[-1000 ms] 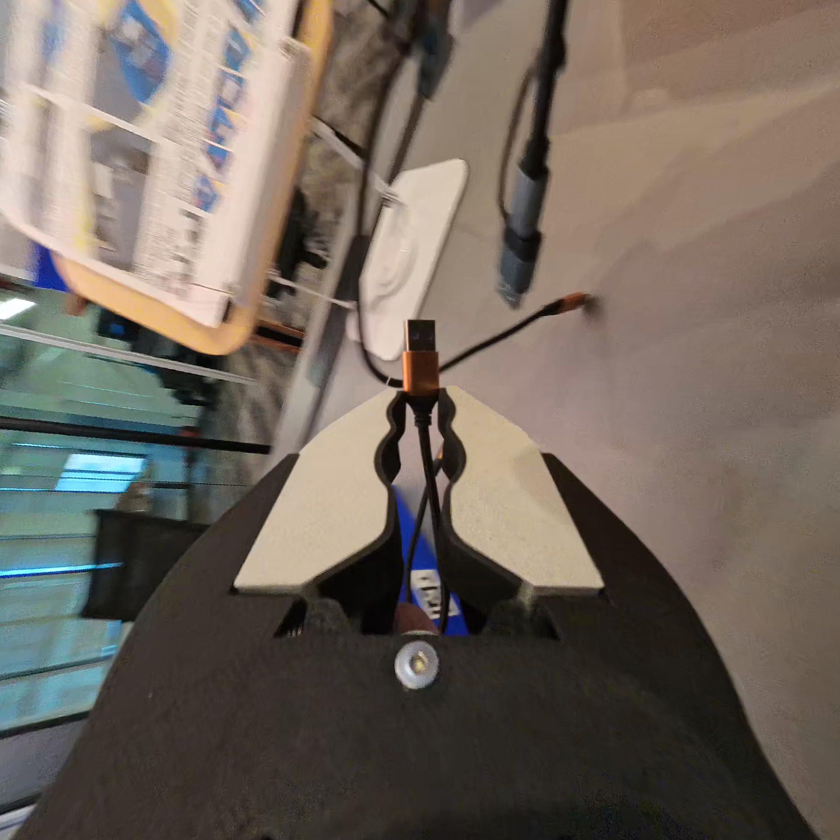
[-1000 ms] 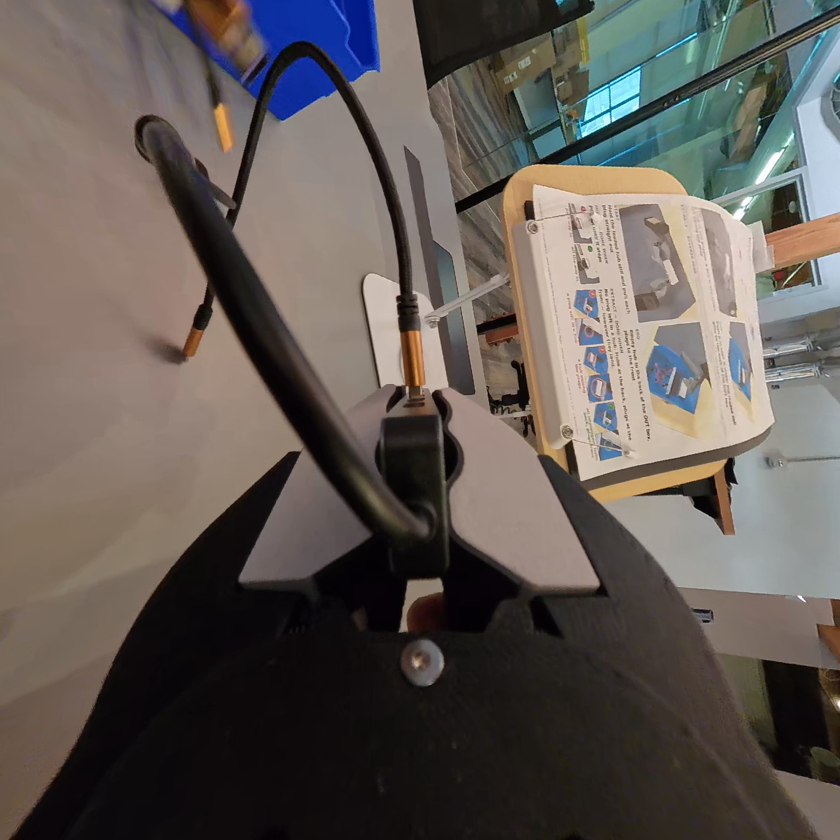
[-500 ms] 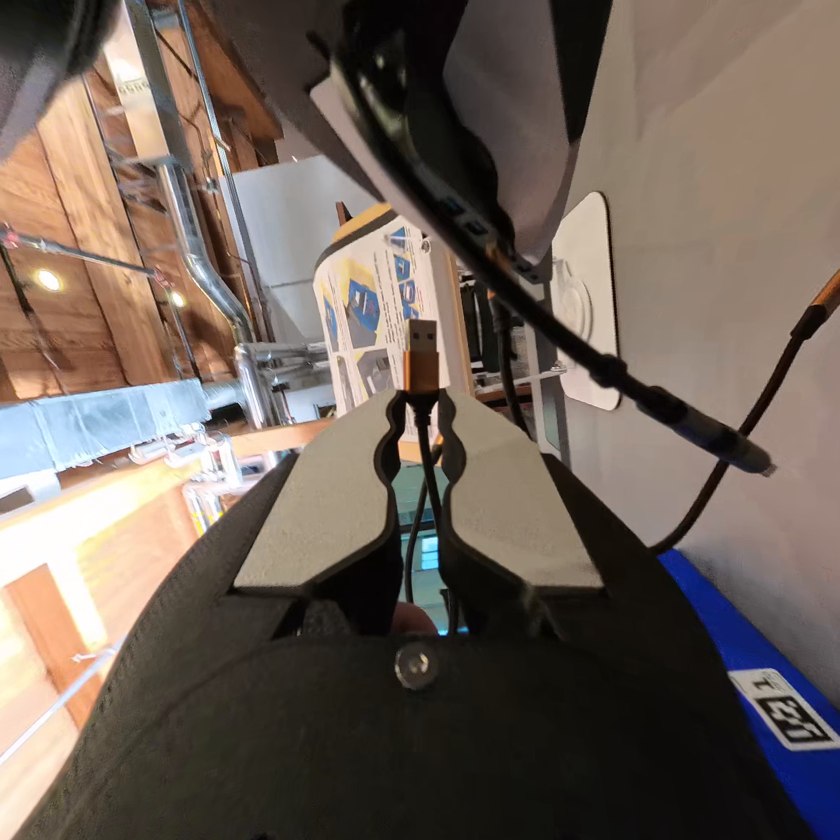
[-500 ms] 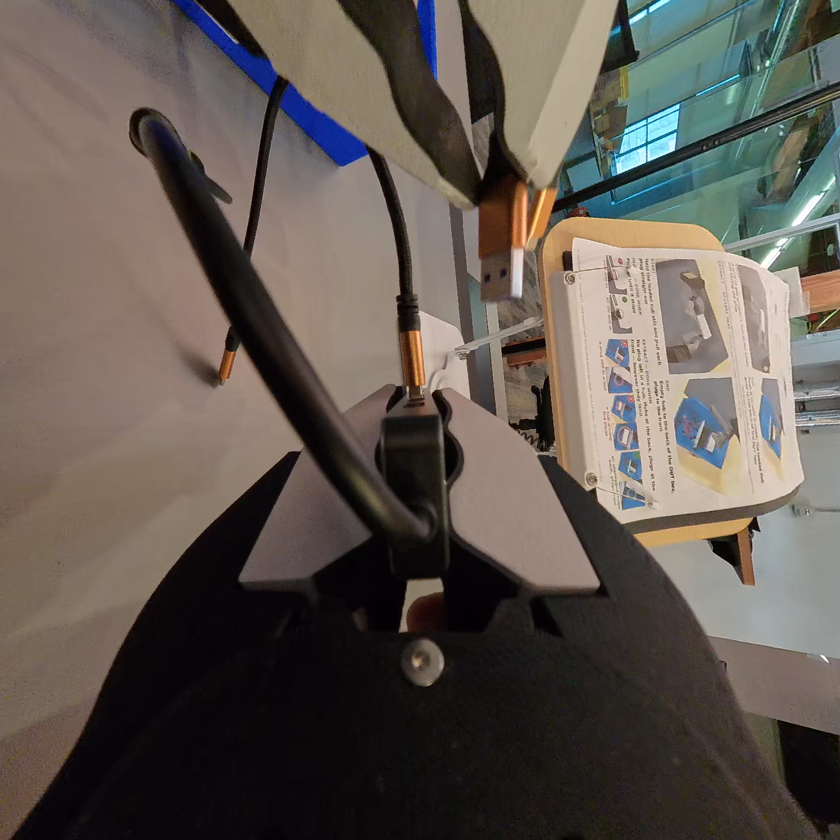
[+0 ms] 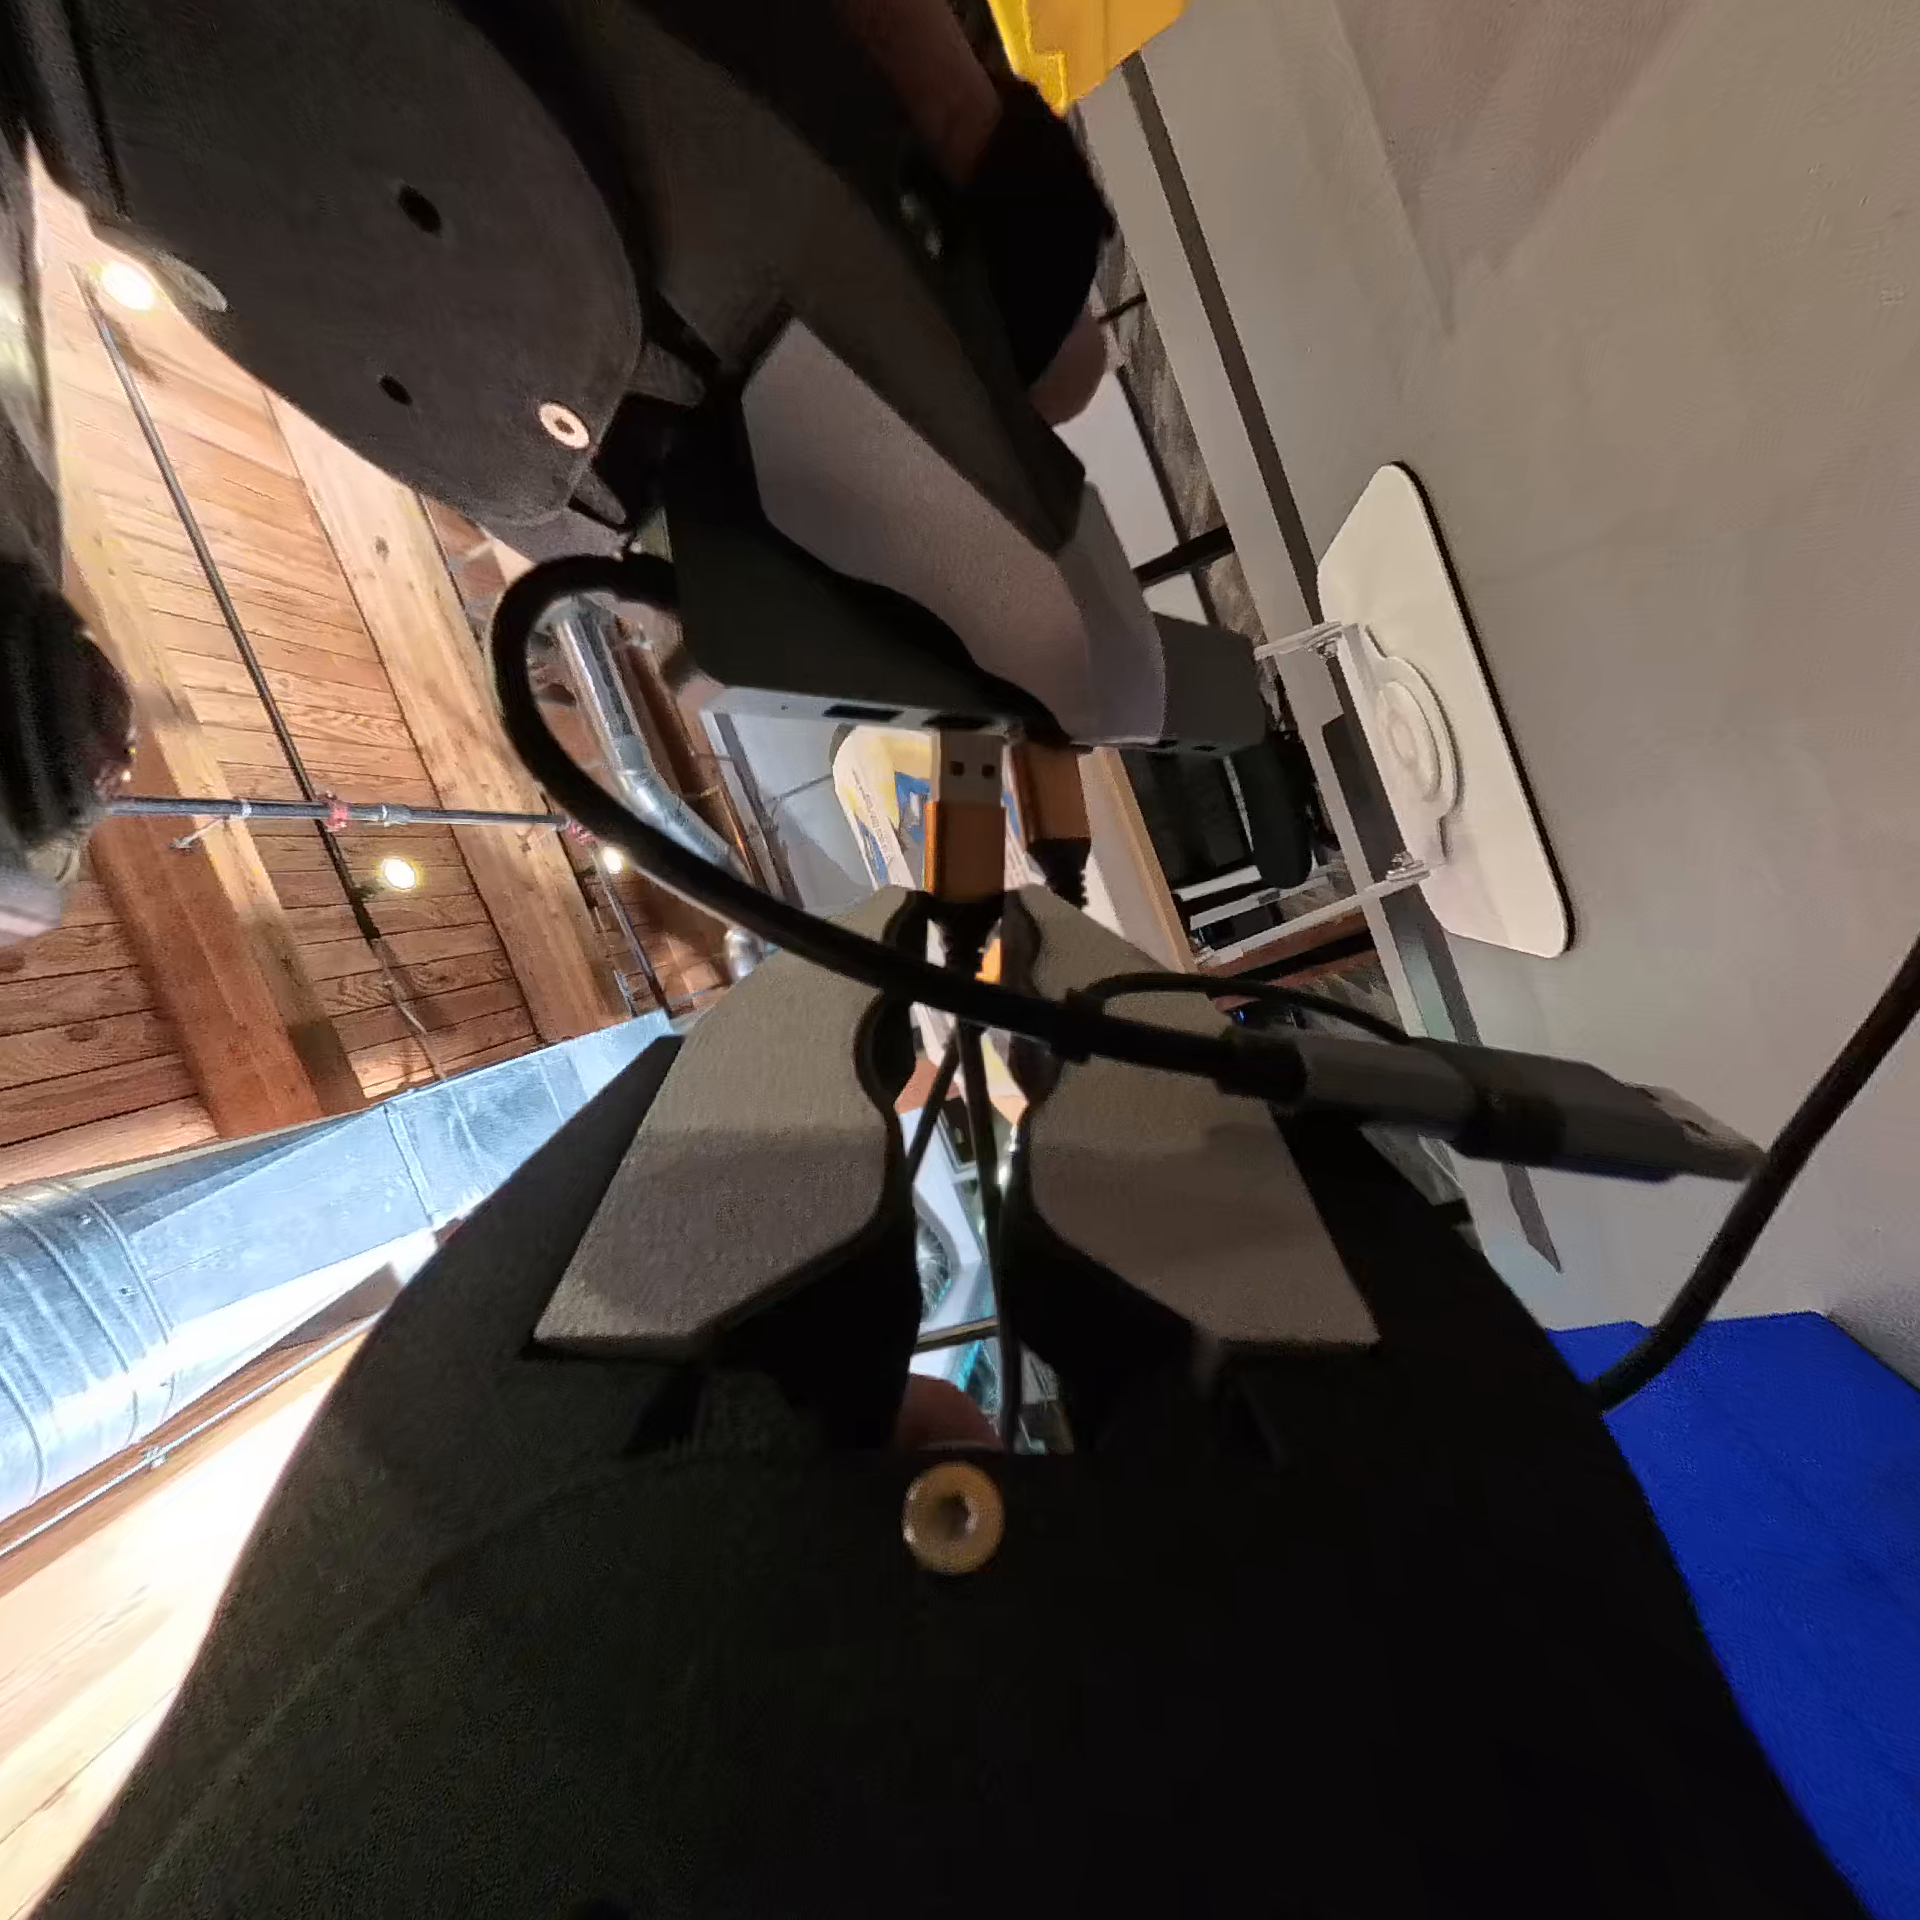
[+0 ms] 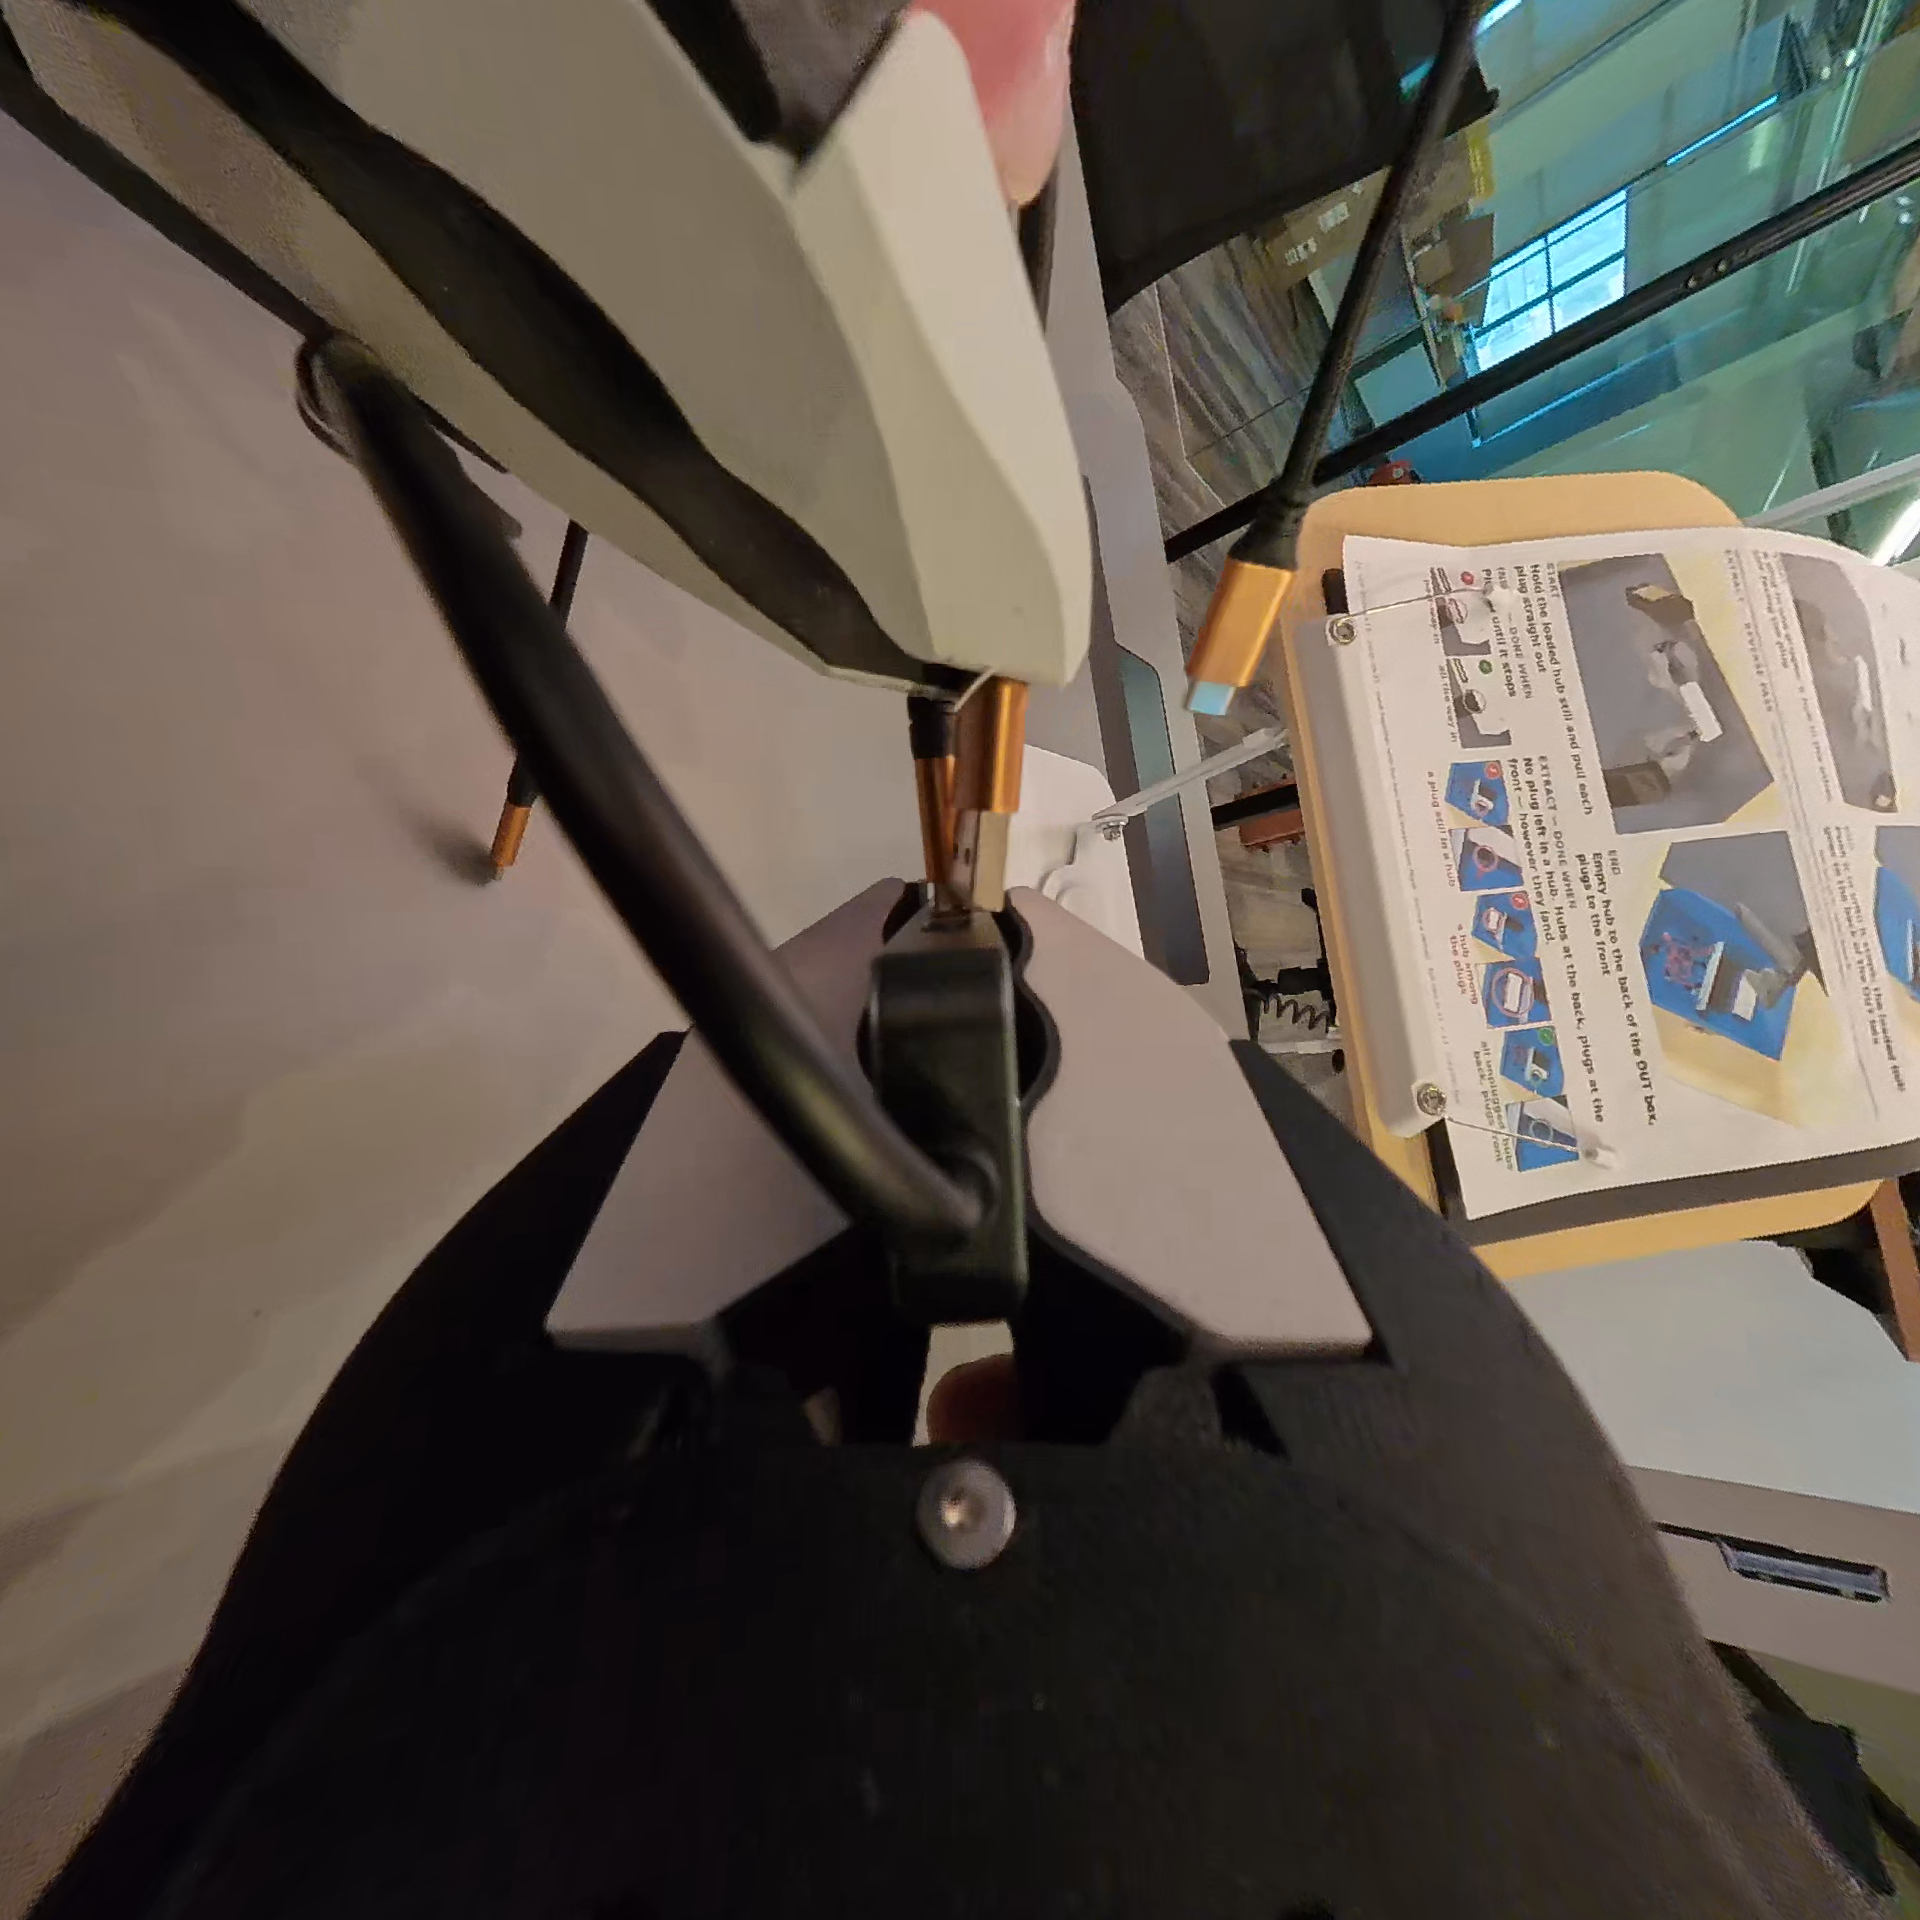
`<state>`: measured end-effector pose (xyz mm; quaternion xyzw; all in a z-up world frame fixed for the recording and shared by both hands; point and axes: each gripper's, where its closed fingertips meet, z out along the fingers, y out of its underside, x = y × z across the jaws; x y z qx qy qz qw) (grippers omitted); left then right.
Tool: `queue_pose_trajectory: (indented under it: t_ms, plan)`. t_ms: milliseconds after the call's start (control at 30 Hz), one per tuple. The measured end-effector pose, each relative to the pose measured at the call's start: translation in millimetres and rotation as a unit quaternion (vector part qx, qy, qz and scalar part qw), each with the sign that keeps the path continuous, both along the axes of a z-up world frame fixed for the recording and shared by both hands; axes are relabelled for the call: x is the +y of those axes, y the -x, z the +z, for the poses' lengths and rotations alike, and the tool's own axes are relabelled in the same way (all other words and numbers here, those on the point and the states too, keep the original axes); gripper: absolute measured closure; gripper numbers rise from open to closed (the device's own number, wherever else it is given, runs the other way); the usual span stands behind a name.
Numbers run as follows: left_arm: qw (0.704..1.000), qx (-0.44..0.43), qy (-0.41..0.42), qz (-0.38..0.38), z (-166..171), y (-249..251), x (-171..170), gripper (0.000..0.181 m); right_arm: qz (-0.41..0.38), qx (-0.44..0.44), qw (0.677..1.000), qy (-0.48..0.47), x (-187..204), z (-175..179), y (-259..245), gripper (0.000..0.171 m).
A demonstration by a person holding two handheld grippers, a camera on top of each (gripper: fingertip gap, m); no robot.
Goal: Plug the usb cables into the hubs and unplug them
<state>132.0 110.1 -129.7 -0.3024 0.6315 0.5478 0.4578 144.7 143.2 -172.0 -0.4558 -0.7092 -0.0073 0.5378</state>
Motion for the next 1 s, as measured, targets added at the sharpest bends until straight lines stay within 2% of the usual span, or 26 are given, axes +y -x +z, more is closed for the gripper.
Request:
queue_pose_trajectory:
  t_ms: [767,1000]
  plan:
    - [0.999,0.015,-0.027,-0.011,4.8,-2.4,-7.3,0.168,0.01,0.034,0.997,0.071,-4.3,2.2,0.8,0.159]
    - [0.999,0.006,-0.033,-0.035,3.6,-3.4,-13.0,0.168,0.014,0.028,0.998,0.058,-5.4,1.9,1.4,0.159]
